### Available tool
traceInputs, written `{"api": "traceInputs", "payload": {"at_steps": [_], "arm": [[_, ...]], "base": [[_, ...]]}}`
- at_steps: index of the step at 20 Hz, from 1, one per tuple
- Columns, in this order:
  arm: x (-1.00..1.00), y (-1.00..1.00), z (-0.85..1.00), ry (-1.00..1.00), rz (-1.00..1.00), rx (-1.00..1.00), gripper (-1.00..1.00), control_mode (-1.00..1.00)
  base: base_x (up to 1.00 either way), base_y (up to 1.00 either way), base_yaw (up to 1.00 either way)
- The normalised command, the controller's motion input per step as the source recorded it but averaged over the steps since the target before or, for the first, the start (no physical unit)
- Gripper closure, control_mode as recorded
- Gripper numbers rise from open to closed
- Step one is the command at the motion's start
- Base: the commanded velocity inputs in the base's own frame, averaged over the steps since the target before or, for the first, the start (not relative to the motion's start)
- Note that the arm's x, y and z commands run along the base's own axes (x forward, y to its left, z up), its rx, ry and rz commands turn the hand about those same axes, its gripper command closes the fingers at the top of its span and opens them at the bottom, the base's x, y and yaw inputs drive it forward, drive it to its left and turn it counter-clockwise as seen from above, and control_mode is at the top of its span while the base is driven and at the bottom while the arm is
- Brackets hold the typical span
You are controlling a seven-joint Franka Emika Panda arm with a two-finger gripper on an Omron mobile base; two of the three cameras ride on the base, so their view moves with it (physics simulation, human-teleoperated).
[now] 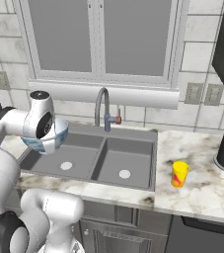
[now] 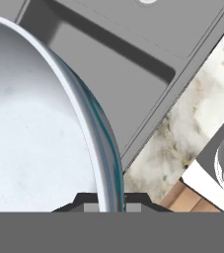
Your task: Remove the banana and apple from the sink. Then move the bowl and cup from the counter to the sink for washing.
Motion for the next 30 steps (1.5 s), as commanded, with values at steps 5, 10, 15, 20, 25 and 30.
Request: {"api": "traceInputs", "payload": {"at_steps": [5, 10, 15, 20, 25, 30], "arm": [[0.10, 0.00, -0.13, 0.00, 0.00, 0.00, 1.00, -1.00], [0.10, 0.00, -0.13, 0.00, 0.00, 0.00, 1.00, -1.00], [0.11, 0.00, -0.13, 0.00, 0.00, 0.00, 1.00, -1.00], [0.13, 0.00, -0.12, 0.00, 0.00, 0.02, 1.00, -1.00], [0.13, 0.00, -0.13, 0.00, 0.00, 0.02, 1.00, -1.00], [0.13, 0.00, -0.13, 0.00, 0.00, 0.02, 1.00, -1.00]], "base": [[0.00, 0.00, 0.00], [0.00, 0.00, 0.00], [0.00, 0.00, 0.00], [0.00, 0.00, 0.00], [0.00, 0.00, 0.00], [0.00, 0.00, 0.00]]}}
